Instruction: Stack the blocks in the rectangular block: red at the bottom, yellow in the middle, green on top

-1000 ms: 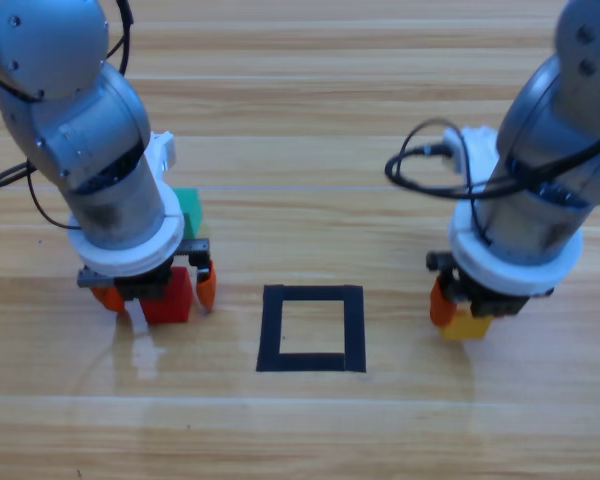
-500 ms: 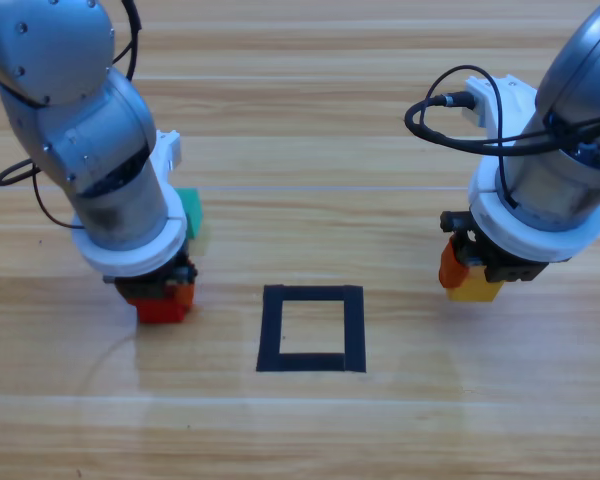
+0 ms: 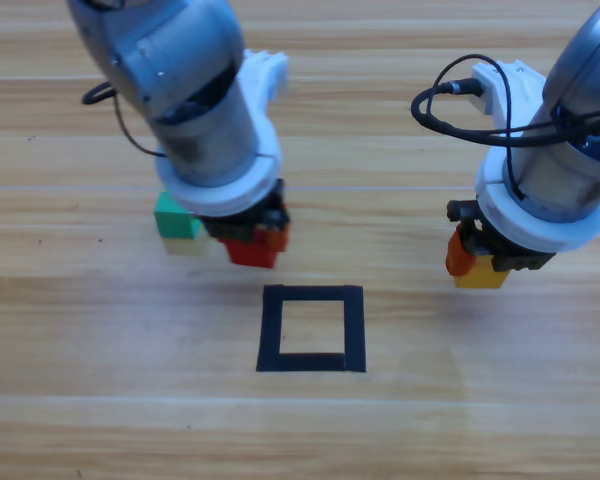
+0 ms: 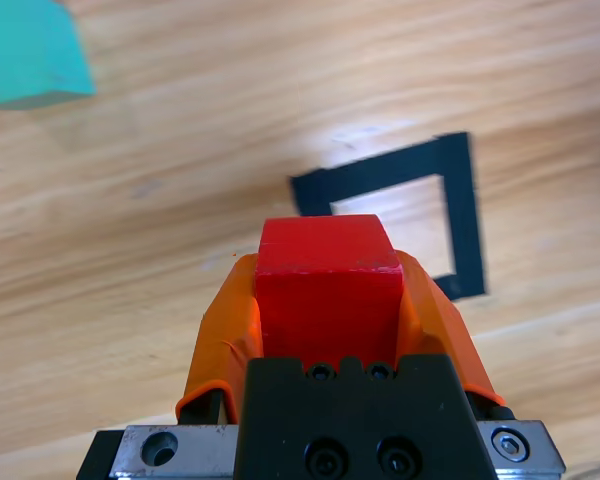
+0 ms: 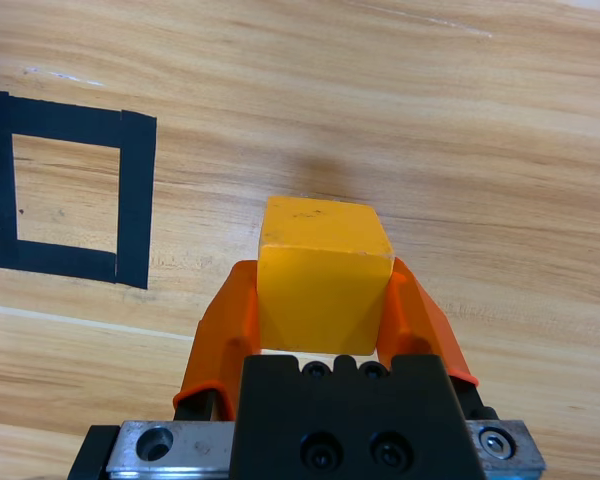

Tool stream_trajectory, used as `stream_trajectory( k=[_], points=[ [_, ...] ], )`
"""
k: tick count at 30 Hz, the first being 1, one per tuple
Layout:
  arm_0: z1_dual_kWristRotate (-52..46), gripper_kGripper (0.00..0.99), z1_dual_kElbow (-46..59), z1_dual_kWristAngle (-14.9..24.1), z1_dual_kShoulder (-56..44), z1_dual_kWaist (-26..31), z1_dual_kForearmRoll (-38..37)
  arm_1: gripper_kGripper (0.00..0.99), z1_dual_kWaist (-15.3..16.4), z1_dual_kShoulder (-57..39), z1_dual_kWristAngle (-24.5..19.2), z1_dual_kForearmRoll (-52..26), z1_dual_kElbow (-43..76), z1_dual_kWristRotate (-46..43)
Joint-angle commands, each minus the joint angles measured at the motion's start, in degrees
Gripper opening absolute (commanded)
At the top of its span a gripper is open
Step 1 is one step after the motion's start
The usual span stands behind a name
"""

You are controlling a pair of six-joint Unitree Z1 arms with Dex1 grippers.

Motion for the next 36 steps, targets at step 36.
stream_trajectory(
  k=[36],
  points=[
    [-21.80,0.028,-12.67,1.73,15.68,-8.43,9.65,0.000,-0.27,-1.75,-1.17,0.81,0.12,-1.97]
  ],
)
